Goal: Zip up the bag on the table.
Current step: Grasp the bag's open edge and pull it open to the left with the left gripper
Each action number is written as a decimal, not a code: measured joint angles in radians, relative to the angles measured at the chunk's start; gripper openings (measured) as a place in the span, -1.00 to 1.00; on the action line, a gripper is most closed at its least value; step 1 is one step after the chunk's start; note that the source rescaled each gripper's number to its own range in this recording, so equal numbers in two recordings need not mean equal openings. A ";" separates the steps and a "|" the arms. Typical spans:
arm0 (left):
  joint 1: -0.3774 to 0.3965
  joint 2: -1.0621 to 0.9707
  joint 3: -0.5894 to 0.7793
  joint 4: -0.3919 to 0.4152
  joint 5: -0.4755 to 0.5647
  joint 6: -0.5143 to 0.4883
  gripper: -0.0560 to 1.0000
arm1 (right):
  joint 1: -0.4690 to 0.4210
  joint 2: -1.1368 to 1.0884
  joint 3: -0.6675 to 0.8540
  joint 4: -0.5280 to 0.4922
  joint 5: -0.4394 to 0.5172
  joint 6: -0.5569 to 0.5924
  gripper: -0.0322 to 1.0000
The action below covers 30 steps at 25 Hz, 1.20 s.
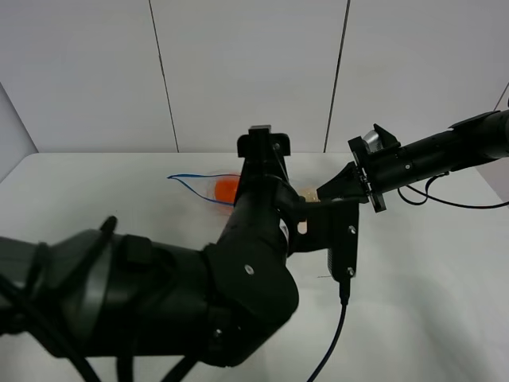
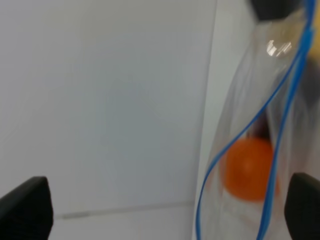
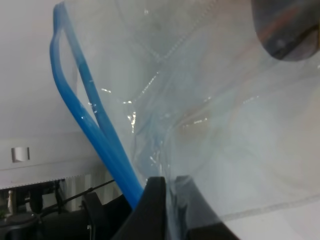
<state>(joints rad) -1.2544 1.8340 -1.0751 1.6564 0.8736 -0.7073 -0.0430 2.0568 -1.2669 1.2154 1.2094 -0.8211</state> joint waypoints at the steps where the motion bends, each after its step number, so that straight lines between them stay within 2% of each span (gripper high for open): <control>1: -0.005 0.016 0.000 0.029 -0.005 -0.019 0.90 | 0.000 0.000 0.000 0.000 0.000 0.001 -0.94; 6: -0.008 0.039 -0.002 0.065 -0.107 -0.136 0.89 | 0.000 0.000 0.000 0.005 0.000 0.022 -0.94; 10: -0.008 0.073 -0.032 0.076 -0.146 -0.175 0.89 | 0.000 0.000 0.000 0.007 0.000 0.026 -0.94; 19: 0.013 0.245 -0.145 0.079 -0.124 -0.177 0.84 | 0.000 0.000 0.000 0.008 0.000 0.029 -0.94; 30: 0.086 0.261 -0.183 0.081 -0.164 -0.177 0.70 | 0.000 0.000 0.000 0.001 0.000 0.030 -0.94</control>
<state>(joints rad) -1.1681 2.0947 -1.2585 1.7371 0.7099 -0.8848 -0.0430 2.0568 -1.2669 1.2161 1.2094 -0.7909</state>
